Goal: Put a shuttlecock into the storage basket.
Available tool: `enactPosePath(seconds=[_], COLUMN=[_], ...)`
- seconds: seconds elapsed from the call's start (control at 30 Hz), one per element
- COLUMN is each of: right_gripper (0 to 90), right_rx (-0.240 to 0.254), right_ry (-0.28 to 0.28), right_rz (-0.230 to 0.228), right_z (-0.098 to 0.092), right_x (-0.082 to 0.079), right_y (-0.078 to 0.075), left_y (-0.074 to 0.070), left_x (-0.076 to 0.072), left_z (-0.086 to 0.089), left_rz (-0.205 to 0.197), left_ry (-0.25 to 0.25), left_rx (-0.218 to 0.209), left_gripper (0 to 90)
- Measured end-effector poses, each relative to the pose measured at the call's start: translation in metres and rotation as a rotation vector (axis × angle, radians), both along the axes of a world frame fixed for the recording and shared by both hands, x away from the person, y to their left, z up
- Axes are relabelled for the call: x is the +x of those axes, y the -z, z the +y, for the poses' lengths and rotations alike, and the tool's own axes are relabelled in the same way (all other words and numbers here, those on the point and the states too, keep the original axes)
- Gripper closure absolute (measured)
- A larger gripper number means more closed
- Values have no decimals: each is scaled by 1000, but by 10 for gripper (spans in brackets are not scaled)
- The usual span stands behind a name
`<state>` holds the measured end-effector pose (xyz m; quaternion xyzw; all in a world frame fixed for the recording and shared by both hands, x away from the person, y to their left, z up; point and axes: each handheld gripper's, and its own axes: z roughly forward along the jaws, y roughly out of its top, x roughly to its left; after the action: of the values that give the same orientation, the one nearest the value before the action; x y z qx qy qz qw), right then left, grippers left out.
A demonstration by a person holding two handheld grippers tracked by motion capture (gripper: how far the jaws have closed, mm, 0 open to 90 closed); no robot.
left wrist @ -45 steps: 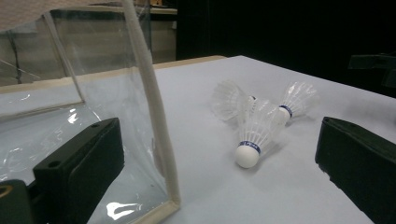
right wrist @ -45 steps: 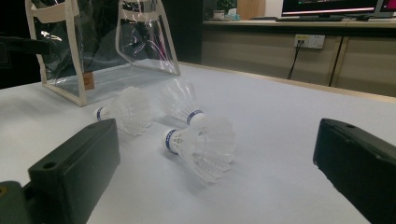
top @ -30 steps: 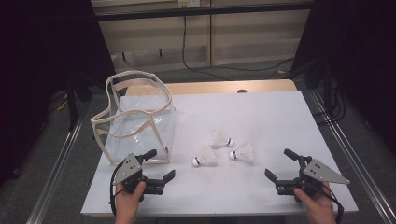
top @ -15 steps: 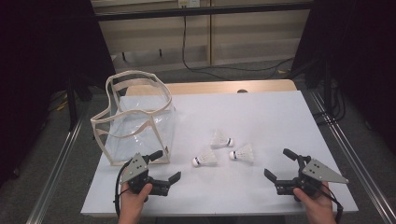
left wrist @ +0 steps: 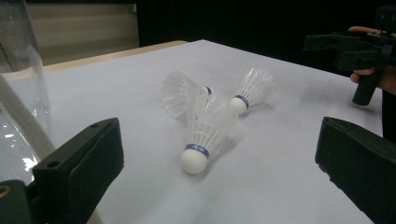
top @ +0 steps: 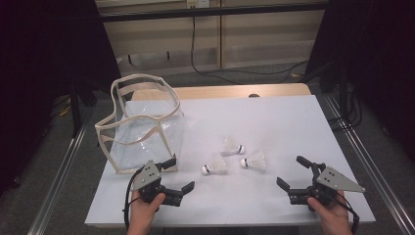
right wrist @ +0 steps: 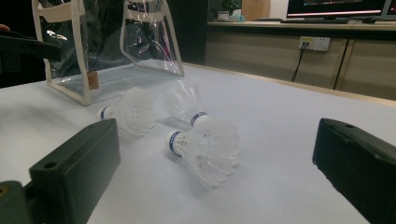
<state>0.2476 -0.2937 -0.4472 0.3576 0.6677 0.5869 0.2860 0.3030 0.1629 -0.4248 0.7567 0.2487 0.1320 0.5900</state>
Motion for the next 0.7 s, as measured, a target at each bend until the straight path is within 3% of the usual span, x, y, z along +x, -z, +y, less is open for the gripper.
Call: enactPosePath(seconds=[0.17, 0.7], right_gripper=[3, 3], right_rx=[-2, 0], right_ry=[-3, -8], right_rz=[1, -1], right_z=[0, 0], right_x=[0, 0], right_y=[0, 0], left_y=[1, 2], left_x=[1, 2], left_z=[-5, -17], left_rz=[9, 30], left_ry=[8, 23], left_rx=[24, 43], left_gripper=[12, 14])
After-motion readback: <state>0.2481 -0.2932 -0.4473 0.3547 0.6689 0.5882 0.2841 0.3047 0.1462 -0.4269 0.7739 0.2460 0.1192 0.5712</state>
